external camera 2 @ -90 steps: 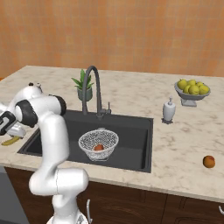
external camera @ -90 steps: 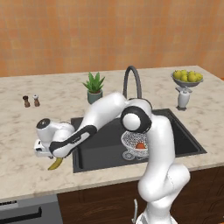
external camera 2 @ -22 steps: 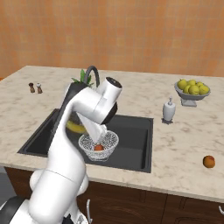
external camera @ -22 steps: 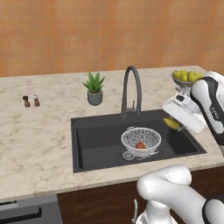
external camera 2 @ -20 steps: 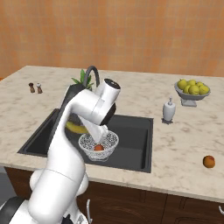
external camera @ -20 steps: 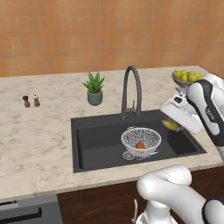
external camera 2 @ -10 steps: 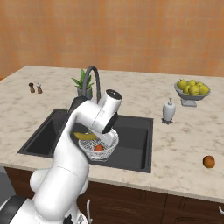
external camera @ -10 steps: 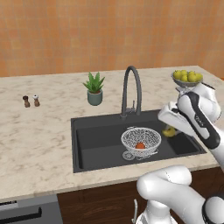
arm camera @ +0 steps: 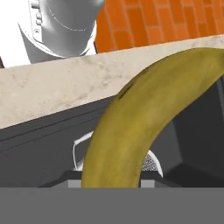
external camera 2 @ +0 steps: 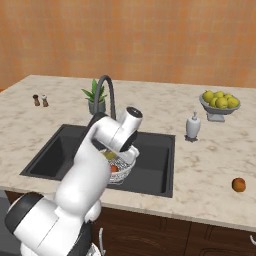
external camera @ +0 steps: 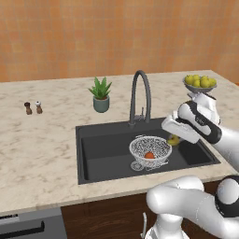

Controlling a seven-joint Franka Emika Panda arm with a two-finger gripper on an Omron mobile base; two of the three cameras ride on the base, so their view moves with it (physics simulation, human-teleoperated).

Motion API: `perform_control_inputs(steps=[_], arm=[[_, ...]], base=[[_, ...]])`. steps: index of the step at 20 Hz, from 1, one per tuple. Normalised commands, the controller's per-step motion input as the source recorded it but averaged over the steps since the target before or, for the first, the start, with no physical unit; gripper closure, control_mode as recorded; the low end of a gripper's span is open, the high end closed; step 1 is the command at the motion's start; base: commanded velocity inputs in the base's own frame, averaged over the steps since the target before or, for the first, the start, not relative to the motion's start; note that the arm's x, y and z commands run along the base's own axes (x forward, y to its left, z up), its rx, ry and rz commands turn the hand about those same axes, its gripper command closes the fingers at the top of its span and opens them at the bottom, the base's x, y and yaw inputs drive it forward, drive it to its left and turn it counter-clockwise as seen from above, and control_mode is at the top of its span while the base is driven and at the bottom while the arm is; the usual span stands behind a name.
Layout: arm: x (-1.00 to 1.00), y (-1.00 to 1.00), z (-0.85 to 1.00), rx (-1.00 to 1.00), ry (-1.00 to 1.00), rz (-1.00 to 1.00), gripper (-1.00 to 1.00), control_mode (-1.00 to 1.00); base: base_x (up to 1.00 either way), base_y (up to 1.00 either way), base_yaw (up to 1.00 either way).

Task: Put the colander in the sink, put the orange, banana, peach in the colander, and turn on the sink faucet and pour water over the colander.

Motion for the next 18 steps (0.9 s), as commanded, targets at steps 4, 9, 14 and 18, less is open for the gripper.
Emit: perform_control_inputs(steps=[4, 9, 14, 18], arm=[[0.53, 0.0, -0.45, 0.0, 0.0, 0.06, 1.0, -1.0], [0.46, 0.0, -0.5, 0.0, 0.0, 0.05, 1.0, -1.0], [0.38, 0.0, -0.5, 0.0, -0.01, 0.05, 1.0, -1.0], [0.34, 0.0, -0.42, 0.0, 0.0, 0.02, 1.0, -1.0]], base=[[0.0, 0.0, 0.0], [0.0, 0.0, 0.0], [0.0, 0.0, 0.0], [0.0, 0.0, 0.0]])
